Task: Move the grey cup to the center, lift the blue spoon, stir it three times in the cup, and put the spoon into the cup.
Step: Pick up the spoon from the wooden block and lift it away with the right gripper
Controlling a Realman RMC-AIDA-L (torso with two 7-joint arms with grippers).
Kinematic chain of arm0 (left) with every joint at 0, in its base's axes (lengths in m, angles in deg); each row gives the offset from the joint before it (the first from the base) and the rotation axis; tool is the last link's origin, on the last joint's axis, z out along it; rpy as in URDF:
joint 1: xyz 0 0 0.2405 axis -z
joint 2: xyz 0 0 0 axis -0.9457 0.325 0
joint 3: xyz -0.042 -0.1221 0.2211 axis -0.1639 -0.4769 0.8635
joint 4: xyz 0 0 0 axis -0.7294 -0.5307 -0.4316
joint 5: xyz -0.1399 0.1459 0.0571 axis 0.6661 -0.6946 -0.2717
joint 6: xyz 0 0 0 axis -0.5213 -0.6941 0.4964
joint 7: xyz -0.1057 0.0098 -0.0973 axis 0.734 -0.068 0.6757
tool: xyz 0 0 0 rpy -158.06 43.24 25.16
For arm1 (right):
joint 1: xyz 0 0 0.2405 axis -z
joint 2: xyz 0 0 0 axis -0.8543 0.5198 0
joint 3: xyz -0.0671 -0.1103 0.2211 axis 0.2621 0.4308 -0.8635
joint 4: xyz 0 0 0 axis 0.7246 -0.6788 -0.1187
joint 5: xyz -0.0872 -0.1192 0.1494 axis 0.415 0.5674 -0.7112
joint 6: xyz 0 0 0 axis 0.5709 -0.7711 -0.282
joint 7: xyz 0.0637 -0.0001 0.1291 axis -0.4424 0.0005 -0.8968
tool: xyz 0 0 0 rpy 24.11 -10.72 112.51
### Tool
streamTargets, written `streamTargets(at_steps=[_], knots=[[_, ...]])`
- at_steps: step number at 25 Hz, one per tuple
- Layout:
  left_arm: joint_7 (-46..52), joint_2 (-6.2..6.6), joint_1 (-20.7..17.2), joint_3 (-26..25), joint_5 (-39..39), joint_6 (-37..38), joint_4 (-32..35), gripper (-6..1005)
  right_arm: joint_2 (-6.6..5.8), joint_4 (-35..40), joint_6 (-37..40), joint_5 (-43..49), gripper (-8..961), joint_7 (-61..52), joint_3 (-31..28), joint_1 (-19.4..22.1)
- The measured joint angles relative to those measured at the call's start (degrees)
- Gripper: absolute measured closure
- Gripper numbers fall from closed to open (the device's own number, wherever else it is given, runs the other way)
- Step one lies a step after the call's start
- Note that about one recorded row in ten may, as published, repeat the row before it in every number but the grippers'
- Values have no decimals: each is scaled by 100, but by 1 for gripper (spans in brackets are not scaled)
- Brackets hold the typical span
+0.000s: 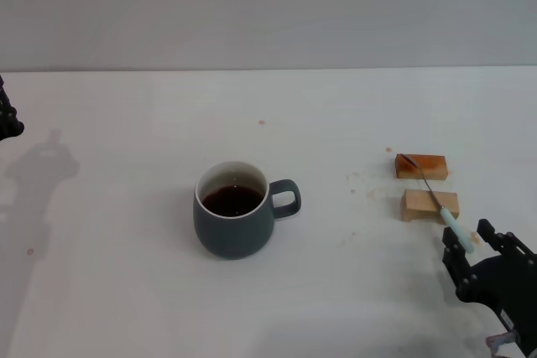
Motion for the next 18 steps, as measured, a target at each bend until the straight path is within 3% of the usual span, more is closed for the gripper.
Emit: streamTargets(at_steps=[18], knots=[[-2,-14,-75,24,0,-9,-141,1001,0,201,-6,-39,486,0,-93,-50]])
